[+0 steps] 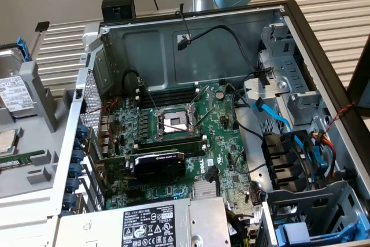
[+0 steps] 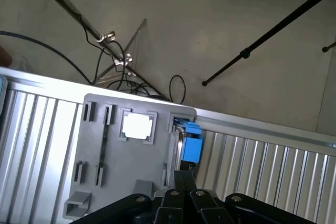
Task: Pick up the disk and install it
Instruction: 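Pick up the disk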
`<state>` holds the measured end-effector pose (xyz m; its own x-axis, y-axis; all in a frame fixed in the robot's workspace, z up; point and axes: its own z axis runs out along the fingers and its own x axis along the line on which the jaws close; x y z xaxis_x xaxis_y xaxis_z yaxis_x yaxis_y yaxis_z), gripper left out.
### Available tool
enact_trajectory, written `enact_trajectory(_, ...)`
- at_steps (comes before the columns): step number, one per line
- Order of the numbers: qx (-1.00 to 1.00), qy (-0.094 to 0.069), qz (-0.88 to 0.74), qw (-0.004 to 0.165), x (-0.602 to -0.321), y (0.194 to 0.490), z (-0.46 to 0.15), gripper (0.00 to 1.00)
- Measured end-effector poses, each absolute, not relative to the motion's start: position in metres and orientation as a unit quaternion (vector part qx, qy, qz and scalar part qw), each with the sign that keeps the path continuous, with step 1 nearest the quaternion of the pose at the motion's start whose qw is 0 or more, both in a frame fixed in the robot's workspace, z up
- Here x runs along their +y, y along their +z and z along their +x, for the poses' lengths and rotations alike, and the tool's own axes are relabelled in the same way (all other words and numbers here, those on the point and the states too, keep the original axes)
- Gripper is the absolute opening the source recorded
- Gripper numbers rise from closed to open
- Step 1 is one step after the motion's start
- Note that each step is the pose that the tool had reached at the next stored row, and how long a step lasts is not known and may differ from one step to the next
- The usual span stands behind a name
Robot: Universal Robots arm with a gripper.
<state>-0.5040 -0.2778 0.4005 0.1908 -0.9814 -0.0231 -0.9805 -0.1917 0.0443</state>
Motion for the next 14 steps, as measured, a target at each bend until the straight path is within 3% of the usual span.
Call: enact_trajectory(14,-0.635,-0.023,0.772,0.010,-0.2753,0.4005,-0.5066,0.11)
